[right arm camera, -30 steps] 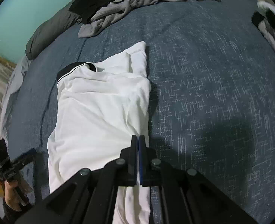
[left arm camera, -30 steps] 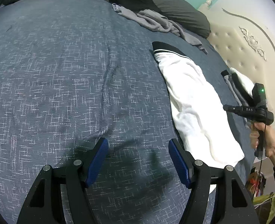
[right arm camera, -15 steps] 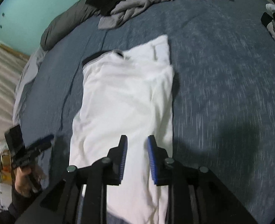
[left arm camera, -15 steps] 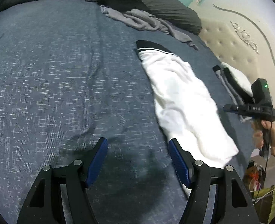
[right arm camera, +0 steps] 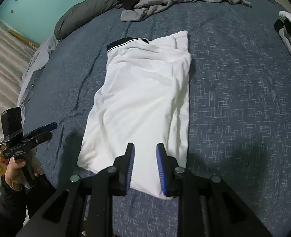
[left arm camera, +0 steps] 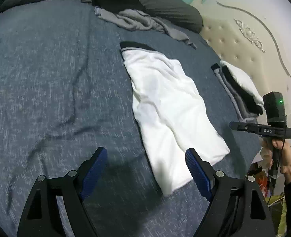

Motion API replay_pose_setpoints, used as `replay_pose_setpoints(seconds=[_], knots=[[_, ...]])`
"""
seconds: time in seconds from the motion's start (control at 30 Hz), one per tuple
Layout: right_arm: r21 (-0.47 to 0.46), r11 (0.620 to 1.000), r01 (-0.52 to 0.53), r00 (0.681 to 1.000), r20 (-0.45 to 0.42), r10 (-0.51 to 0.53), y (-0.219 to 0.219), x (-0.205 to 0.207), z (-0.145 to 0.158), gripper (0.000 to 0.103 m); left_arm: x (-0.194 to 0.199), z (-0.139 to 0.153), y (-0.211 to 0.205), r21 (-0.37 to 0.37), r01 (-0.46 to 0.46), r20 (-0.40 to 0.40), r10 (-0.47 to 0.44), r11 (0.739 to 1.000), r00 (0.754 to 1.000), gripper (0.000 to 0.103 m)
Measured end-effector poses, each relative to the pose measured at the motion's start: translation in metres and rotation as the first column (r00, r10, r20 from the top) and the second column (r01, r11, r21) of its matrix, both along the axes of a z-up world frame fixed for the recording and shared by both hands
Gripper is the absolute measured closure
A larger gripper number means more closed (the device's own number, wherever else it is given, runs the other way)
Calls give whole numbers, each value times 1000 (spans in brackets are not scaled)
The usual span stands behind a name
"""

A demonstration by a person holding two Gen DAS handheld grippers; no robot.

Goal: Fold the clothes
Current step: 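Open the right tool and withdraw from the folded white polo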

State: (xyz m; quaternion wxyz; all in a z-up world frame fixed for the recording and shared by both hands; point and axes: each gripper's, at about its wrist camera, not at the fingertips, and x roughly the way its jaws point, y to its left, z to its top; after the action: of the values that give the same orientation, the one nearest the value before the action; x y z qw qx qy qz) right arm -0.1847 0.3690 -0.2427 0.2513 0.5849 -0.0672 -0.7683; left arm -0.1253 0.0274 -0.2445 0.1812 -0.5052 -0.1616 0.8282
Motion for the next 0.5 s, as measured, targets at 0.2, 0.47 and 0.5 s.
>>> replay_pose_setpoints(seconds=[0.2,0.47,0.5], knots=[[19,1000,-8,1000,-4,8,-2,12,0,76,8,-17,17,-30,3,73,-1,1000,997,18],[31,999,8,1000,-2,-8,11,26,-7,75,14,-35,25,-55,-20,118,27,998,993,18],[30,999,12,1000,-3,-12,12,27,-7,75,14,-35,27,-69,-17,119,25,997,993,18]])
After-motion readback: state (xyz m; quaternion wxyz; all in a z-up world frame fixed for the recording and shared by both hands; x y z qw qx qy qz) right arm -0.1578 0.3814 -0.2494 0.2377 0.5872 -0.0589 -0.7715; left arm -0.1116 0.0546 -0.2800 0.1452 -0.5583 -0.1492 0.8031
